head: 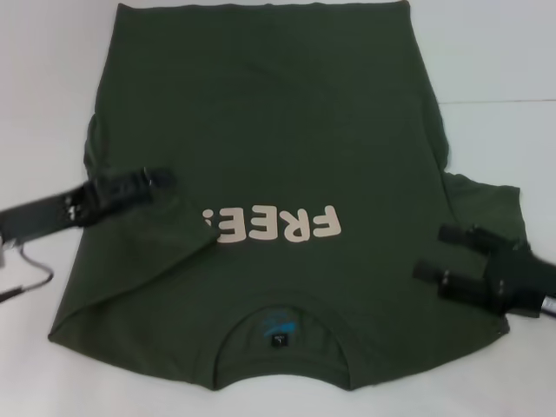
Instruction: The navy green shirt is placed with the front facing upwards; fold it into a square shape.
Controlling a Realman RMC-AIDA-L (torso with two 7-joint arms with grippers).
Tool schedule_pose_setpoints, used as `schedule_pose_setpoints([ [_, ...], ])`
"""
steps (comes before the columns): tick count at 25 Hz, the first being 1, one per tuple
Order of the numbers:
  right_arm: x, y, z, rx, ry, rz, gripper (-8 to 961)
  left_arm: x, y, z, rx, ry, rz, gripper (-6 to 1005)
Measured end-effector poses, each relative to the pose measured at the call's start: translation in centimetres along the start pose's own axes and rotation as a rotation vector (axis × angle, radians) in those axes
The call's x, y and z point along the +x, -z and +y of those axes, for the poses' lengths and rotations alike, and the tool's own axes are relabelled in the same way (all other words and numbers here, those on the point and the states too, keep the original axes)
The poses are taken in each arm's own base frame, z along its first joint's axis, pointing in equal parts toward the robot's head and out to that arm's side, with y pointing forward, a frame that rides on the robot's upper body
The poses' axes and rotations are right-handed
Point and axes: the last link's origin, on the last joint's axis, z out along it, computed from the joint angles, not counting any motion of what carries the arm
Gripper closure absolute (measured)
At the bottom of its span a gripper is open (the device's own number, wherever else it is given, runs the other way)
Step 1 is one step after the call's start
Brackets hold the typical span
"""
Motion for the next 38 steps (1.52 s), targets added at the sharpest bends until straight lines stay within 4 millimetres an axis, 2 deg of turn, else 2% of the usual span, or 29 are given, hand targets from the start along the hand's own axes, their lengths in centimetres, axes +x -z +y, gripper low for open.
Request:
schedule_pose_setpoints([
  [4, -3.9, 0.2, -1.4, -0.009, -0.116, 0.083, 41, -1.3, 1.6, 0.2, -0.004, -0.089, -0.102, 198],
  [9, -9.4, 0.0, -2.6, 0.021, -0.254, 0.277, 45, -3.2, 2.8, 0.1, -0.005, -0.271, -0.245, 198],
  [13, -12.8, 0.0, -3.0, 0.055, -0.328, 0.397, 48, -3.7, 4.1, 0.4, -0.025, -0.434, -0.271, 198],
  [15, -13.8, 0.0, -3.3, 0.097, -0.375, 0.465, 58, -4.0, 4.6, 0.6, -0.034, -0.517, -0.281, 199],
  [19, -14.5, 0.2, -4.4, 0.229, -0.466, 0.578, 75, -5.0, 5.3, 0.7, -0.052, -0.678, -0.292, 199],
  [24, -14.1, 1.1, -5.5, 0.390, -0.563, 0.679, 82, -6.6, 5.8, 0.7, -0.090, -0.812, -0.273, 200],
  [30, -12.9, 2.5, -6.4, 0.489, -0.634, 0.679, 89, -7.3, 5.6, 0.5, -0.093, -0.837, -0.264, 200],
  [38, -10.1, 4.2, -8.0, 0.598, -0.713, 0.667, 99, -7.5, 5.6, 0.6, -0.108, -0.848, -0.248, 200],
])
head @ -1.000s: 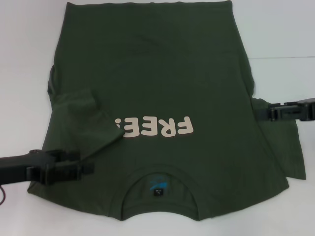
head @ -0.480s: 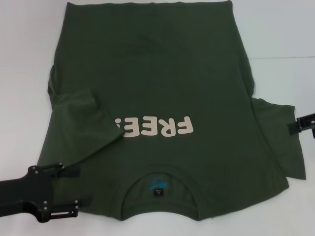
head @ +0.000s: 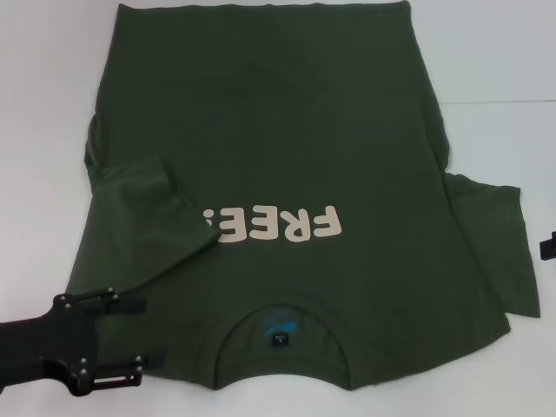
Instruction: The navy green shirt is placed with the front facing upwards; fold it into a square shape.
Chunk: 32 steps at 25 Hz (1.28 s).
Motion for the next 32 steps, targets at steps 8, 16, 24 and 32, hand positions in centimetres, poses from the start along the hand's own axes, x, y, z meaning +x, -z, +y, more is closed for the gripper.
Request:
schedule_pose_setpoints([
  [8, -0.2, -2.2, -0.8, -0.016, -0.055, 0.015, 109, 0.4, -0.2, 0.2, -0.019, -0.010, 0.019, 200],
  [16, -0.1, -3.2, -0.8, -0.021, -0.076, 0.027, 119, 0.9, -0.2, 0.1, -0.023, -0.021, 0.033, 200],
  [24, 0.2, -3.9, -0.6, -0.031, -0.077, 0.028, 129, 1.3, -0.5, -0.1, -0.027, -0.030, 0.031, 200],
  [32, 0.2, -4.3, -0.3, -0.037, -0.071, 0.037, 139, 1.4, -0.6, -0.2, -0.032, -0.031, 0.030, 200],
])
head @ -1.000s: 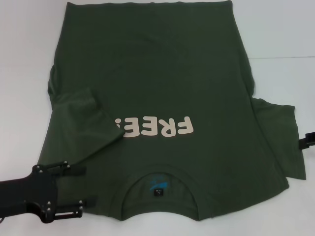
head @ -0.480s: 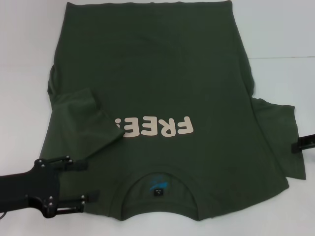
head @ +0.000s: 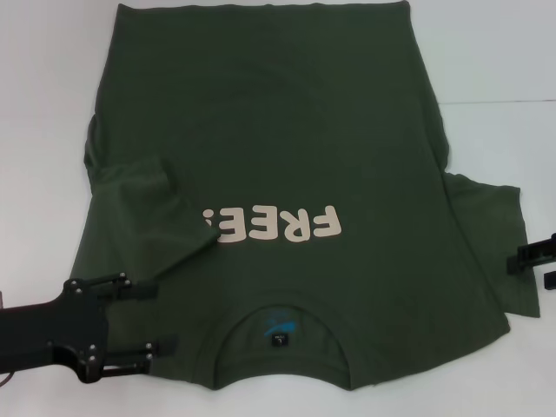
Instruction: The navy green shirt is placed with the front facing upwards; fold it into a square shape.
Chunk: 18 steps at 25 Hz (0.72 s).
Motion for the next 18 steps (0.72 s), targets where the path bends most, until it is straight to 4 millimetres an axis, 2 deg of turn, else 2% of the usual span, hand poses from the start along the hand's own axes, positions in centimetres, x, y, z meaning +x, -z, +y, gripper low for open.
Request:
schedule_pose_setpoints([
  [7, 0.03, -0.27, 0.24, 0.014, 0.028, 0.015, 184, 0.13, -0.05, -0.03, -0.004, -0.005, -0.001, 200],
  [18, 0.08, -0.31, 0.02, 0.019, 0.034, 0.008, 183, 0.12, -0.05, 0.00, -0.007, -0.003, -0.003, 200],
])
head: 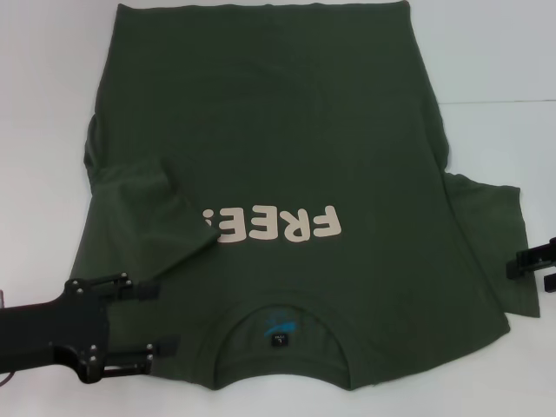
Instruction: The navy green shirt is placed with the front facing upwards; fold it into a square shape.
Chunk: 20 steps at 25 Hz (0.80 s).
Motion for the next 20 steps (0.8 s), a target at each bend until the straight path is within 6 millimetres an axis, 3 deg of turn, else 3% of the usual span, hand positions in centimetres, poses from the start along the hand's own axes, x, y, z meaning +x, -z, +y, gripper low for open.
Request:
schedule_pose_setpoints([
  [20, 0.18, -0.47, 0.25, -0.009, 0.003, 0.004, 184, 0.07, -0.03, -0.03, 0.000, 0.001, 0.002, 199],
])
